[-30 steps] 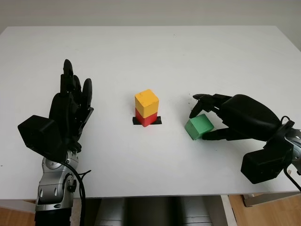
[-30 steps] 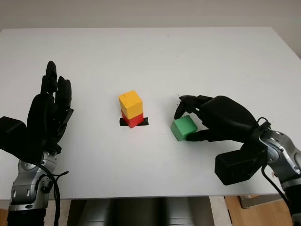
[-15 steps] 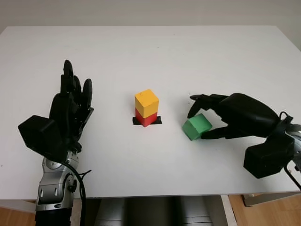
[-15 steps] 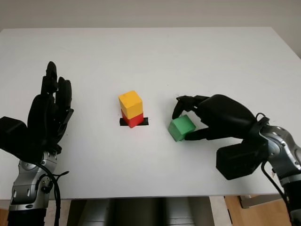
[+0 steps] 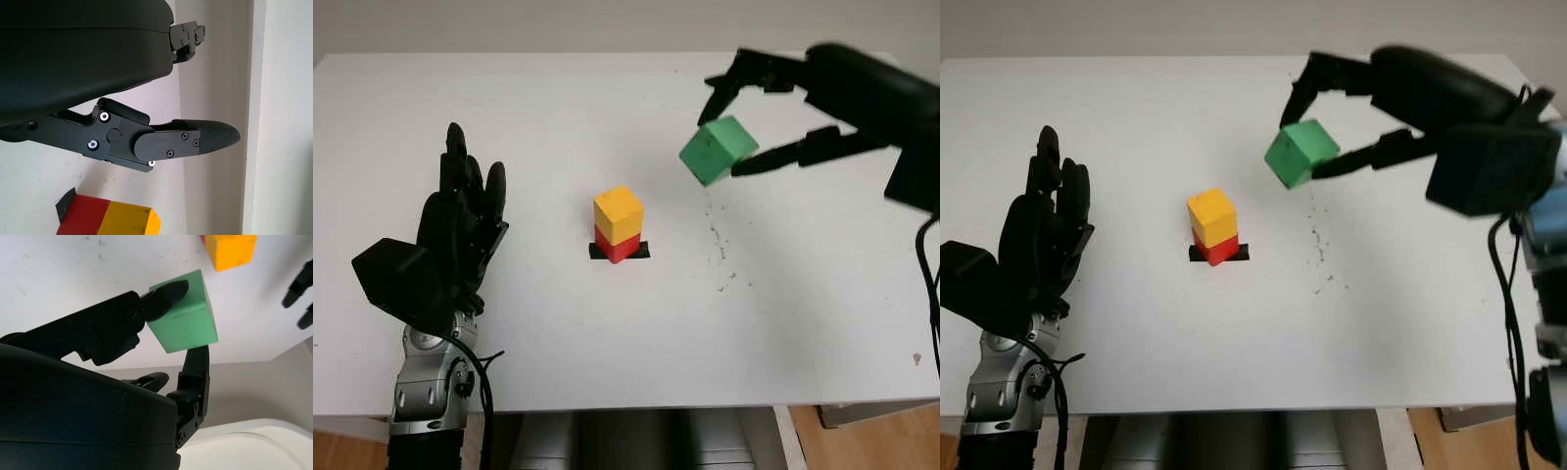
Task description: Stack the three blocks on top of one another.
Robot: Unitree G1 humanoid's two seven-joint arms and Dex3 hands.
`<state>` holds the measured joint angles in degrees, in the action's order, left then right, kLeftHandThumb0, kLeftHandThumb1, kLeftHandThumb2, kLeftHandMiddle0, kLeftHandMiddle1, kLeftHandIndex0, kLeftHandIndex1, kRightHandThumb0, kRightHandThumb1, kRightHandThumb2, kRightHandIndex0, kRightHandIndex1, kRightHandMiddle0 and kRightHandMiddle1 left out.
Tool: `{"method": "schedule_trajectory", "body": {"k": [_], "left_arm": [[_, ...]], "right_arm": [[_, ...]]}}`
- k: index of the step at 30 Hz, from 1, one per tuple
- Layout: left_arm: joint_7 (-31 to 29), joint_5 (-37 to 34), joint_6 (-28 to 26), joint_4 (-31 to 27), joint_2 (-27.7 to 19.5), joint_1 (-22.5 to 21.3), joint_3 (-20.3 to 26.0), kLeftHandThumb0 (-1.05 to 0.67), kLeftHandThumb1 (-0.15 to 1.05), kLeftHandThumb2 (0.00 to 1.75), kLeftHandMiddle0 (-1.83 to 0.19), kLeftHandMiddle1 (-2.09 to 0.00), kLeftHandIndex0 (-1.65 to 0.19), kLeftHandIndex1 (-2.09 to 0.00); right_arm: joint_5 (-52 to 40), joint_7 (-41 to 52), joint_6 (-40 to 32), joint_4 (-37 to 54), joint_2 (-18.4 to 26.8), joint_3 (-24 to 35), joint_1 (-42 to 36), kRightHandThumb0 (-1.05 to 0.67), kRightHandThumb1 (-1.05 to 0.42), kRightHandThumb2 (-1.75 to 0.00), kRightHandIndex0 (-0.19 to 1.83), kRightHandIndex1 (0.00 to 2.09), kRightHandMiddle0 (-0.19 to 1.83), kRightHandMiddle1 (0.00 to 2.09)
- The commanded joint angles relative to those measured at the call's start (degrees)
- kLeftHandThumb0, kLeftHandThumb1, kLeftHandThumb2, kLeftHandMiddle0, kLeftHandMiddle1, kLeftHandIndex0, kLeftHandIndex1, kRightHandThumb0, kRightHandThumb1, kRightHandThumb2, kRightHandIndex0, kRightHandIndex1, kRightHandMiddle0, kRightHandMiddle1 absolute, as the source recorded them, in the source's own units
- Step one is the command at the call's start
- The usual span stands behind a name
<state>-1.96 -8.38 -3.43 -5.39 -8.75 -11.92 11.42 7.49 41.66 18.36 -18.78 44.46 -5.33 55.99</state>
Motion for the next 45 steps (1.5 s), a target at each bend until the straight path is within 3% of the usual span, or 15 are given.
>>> {"method": "schedule_trajectory", "body": {"k": [1,10,20,45], "left_arm": [[0.3,0.5,0.4,-0.1,0.4,-0.2,-0.5,-0.68,1.05,0.48,0.18,-0.05,0.14,-0.06],[1.4,0.7,0.4,-0.6,0.7,0.1,-0.6,-0.68,1.05,0.48,0.17,-0.06,0.13,-0.06],[1.4,1.4,1.7,-0.8,1.2,0.7,-0.9,-0.71,1.05,0.58,0.19,-0.03,0.16,-0.05],[1.9,1.4,2.4,-0.4,2.0,0.9,-0.9,-0.7,1.05,0.55,0.19,-0.04,0.16,-0.05]], "right_arm": [[0.0,1.7,-0.2,-3.1,-1.7,-1.3,5.2,-0.33,-0.85,-0.04,0.55,0.09,0.67,0.98],[3.0,2.1,2.7,-17.0,-10.4,-5.3,15.7,-0.4,-0.83,-0.05,0.56,0.08,0.69,1.17],[13.2,-0.3,7.6,-25.8,-15.5,-12.1,21.4,-0.48,-0.88,-0.05,0.51,0.08,0.49,1.49],[14.7,2.8,6.9,-22.8,-16.9,-14.5,18.3,-0.43,-0.89,-0.06,0.47,0.07,0.43,1.56]]}}
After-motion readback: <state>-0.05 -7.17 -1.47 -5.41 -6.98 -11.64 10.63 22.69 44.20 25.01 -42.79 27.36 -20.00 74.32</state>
